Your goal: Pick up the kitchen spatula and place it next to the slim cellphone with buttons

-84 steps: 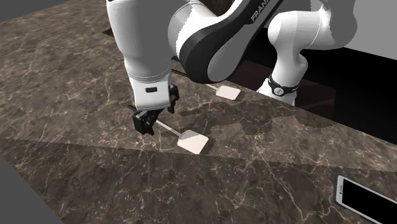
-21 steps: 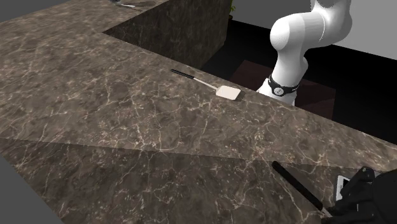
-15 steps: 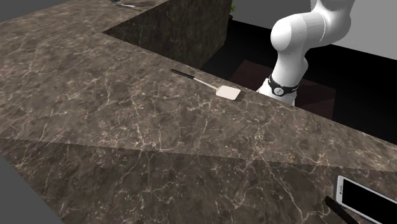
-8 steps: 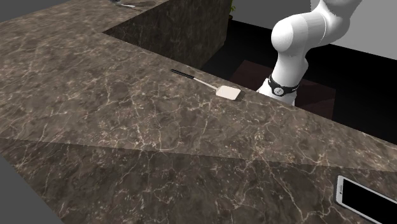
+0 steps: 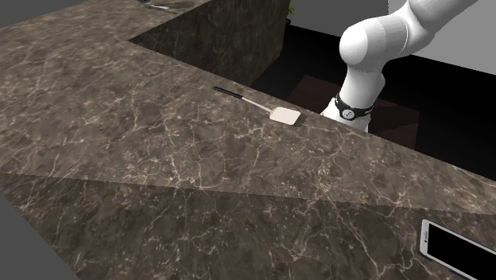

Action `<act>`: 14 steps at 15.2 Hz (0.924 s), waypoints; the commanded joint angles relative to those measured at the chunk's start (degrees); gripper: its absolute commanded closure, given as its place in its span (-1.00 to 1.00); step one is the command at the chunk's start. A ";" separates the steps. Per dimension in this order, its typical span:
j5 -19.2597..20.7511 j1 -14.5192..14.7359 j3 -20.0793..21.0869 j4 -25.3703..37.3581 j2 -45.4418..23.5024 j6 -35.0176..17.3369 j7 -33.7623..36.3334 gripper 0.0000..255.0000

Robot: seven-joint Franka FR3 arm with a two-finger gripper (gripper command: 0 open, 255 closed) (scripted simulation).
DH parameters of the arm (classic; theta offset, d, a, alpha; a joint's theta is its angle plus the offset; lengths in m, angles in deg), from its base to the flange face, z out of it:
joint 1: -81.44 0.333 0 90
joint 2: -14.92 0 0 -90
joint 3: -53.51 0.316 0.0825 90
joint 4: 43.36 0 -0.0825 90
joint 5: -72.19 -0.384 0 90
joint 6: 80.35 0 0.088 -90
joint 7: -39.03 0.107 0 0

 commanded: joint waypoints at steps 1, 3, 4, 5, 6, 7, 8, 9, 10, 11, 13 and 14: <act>-0.86 0.02 0.75 7.54 -4.73 2.87 1.35 1.00; -1.35 -0.04 1.24 13.03 -8.07 5.05 2.31 1.00; -1.37 0.01 1.26 12.32 -8.11 4.31 2.30 1.00; -1.39 0.07 1.28 11.61 -8.16 3.56 2.30 1.00; -1.41 0.11 1.31 10.99 -8.25 2.85 2.29 1.00; -1.44 0.16 1.33 10.32 -8.32 2.12 2.28 1.00; -1.47 0.19 1.35 9.75 -8.45 1.43 2.26 1.00; -1.50 0.23 1.38 9.14 -8.55 0.73 2.25 1.00; -1.55 0.25 1.41 8.62 -8.70 0.05 2.24 1.00; -1.59 0.28 1.44 8.09 -8.86 -0.62 2.23 1.00; -1.68 0.32 1.50 7.09 -9.20 -1.95 2.20 1.00; -1.73 0.34 1.53 6.62 -9.39 -2.60 2.18 1.00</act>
